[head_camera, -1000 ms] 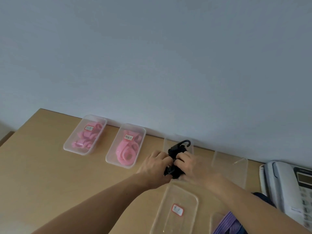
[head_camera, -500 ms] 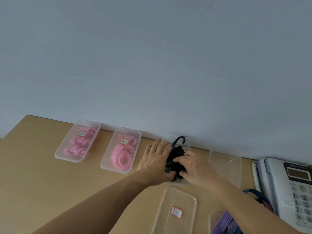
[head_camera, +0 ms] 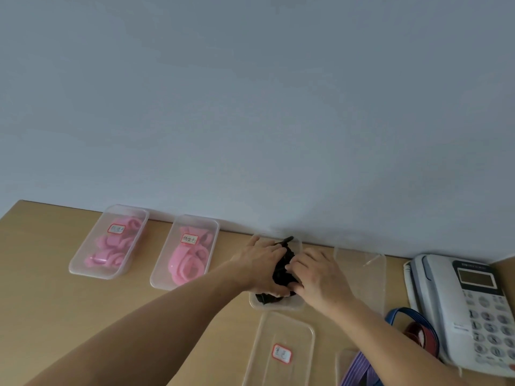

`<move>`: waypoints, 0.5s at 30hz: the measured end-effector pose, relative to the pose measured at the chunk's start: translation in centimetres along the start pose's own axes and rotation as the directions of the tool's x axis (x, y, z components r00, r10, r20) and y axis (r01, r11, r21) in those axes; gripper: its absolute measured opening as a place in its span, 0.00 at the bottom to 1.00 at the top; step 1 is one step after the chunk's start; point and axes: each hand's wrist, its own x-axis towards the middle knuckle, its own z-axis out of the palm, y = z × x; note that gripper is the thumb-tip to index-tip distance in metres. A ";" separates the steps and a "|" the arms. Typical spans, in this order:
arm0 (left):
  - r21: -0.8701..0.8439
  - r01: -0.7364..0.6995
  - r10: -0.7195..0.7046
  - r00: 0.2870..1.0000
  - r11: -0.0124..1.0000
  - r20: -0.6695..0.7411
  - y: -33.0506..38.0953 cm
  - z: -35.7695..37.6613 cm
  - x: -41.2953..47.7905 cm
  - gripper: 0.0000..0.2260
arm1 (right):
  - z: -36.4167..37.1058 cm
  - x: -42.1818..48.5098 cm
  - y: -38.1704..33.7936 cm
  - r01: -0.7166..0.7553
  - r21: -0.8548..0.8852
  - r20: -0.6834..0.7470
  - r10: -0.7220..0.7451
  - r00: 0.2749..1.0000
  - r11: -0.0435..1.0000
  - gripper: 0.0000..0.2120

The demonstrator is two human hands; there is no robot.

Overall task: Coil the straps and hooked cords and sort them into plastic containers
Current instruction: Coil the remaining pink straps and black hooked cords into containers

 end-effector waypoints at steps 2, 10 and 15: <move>0.011 0.023 -0.024 0.998 1.000 0.056 -0.2 0.2 -0.2 0.43 | 0.0 0.0 -0.1 -0.026 0.006 0.044 0.026 0.999 1.000 0.18; 0.005 0.041 -0.041 0.999 0.999 0.001 0.1 1.0 -0.3 0.47 | -0.8 0.2 0.6 -0.144 0.119 0.013 0.143 0.990 0.982 0.28; -0.018 0.048 -0.048 0.999 0.999 -0.009 0.5 0.9 -0.5 0.48 | 0.6 2.0 0.9 -0.158 0.043 0.298 0.138 0.945 0.987 0.33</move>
